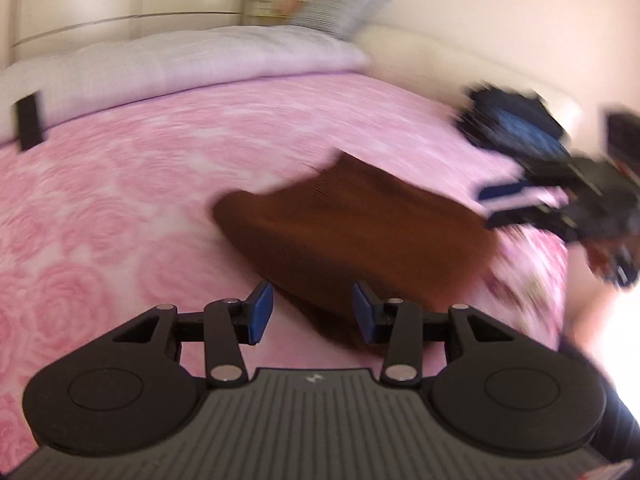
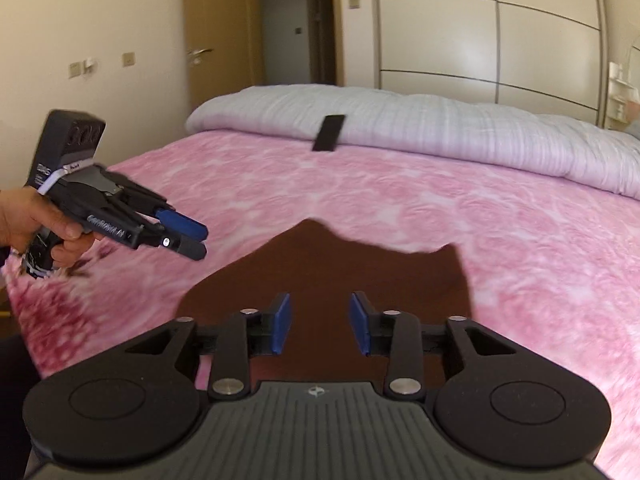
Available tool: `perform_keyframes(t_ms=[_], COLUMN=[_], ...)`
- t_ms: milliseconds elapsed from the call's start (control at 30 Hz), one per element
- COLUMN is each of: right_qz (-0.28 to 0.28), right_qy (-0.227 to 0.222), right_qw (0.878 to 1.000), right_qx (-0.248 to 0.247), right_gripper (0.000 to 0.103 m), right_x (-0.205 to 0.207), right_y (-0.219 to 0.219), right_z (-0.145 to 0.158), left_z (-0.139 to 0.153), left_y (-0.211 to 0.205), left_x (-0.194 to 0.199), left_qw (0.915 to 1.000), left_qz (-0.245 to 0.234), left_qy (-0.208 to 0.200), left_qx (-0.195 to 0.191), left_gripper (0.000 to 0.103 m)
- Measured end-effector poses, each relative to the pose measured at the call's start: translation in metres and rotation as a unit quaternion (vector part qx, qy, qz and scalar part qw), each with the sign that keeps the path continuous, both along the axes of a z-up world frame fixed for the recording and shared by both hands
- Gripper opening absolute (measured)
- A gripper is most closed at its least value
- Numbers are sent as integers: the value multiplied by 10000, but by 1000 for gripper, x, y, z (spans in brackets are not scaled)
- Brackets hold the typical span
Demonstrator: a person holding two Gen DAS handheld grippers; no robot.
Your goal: Fold clothes
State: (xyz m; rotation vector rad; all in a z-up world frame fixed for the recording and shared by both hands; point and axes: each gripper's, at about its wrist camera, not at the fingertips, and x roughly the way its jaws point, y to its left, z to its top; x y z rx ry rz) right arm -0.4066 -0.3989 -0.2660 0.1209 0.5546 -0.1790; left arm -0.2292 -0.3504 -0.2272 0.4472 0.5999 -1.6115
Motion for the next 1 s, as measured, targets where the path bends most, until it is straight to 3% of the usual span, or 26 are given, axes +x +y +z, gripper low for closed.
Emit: perform_keyframes(t_ms=[133,233,333,467,500,567,700,800,900,1000], right_qz=[96,211,329,485,524,554,476,417,254,395], right_qy=[260,517,776,1120,1206,1477,1940,2009,1794,1641], right_qw=[9996,9984,9963,9923,9910,9873,9794,9785,9834,9856], right_qx=[14,73,137,221,242,194,-294,-214,-68,-78], right_gripper=[49,60,62,62,62,61,57,57,57,57], right_x=[17,51,86,132,144,163,182,186,178,175], right_y=[4,-3,-11,-21,-23,-28,-34,-42,-45,-35], right_z=[6,6,6,6,6,-6,-32,-46,-41,-27], left_z=[-19,-32,-41,-53,-54,-56,-54,-58,-54,-42], left_y=[9,-2,-16,-29,-30,-30,-20,-10,2,11], left_x=[-23,-25,-24,-35,-38,-44,-46,-47,-38,-34], left_qw=[9976,9957,9921,9844,9834,9815,9876,9892,9936,9965], left_qz=[-665,-859,-1181,-1644,-1686,-1752,-1449,-1308,-1064,-818], left_qy=[-218,-330,-341,-571,-639,-775,-497,-522,-261,95], left_qx=[7,-115,-250,-275,-202,-27,339,412,283,-132], left_gripper=[57,59,59,55,46,37,33,32,31,31])
